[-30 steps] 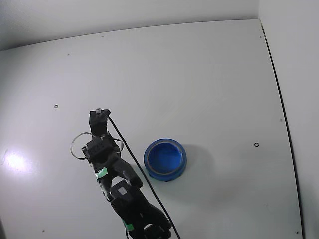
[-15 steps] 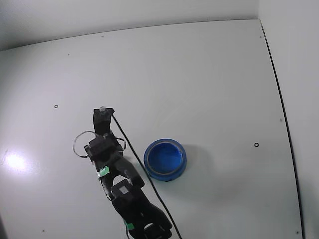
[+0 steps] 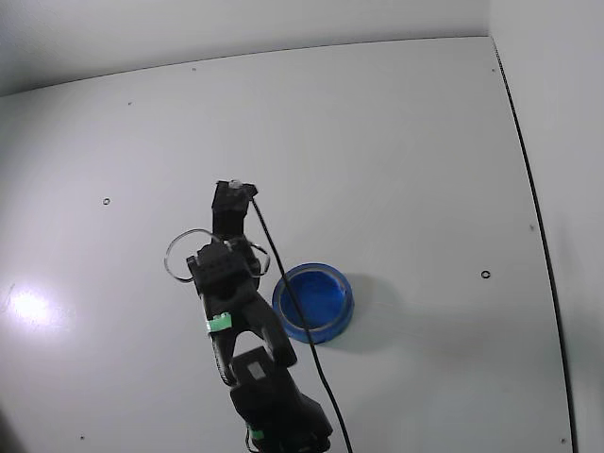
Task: Grasp a block and put it in the bin.
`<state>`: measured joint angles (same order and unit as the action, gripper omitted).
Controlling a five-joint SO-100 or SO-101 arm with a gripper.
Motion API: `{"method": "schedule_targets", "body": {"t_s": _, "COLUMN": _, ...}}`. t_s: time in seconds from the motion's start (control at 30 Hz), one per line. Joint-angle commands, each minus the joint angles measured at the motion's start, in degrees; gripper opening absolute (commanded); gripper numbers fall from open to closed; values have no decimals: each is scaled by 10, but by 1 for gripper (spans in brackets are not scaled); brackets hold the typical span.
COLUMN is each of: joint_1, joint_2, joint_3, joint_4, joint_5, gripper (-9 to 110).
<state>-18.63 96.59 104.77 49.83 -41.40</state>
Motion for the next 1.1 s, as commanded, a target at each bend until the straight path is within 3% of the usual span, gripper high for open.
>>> {"method": "schedule_targets", "body": {"t_s": 0.0, "joint_1": 41, "joint_2": 150, "joint_3": 39, "joint_4": -6, "joint_5": 1, "gripper": 0}}
{"method": "schedule_targets", "body": {"t_s": 0.2, "joint_1": 137, "joint_2": 219, "joint_3": 107, "joint_4": -11, "joint_5": -7, "gripper": 0}}
{"method": "schedule_targets", "body": {"t_s": 0.47, "joint_1": 236, "joint_2": 221, "joint_3": 199, "joint_4": -102, "joint_5": -49, "gripper": 0}}
{"method": "schedule_targets", "body": {"t_s": 0.73, "joint_1": 242, "joint_2": 230, "joint_3": 308, "joint_4": -141, "joint_5": -63, "gripper": 0}}
{"method": "schedule_targets", "body": {"t_s": 1.07, "joint_1": 242, "joint_2": 230, "joint_3": 329, "joint_4": -141, "joint_5": -64, "gripper": 1}}
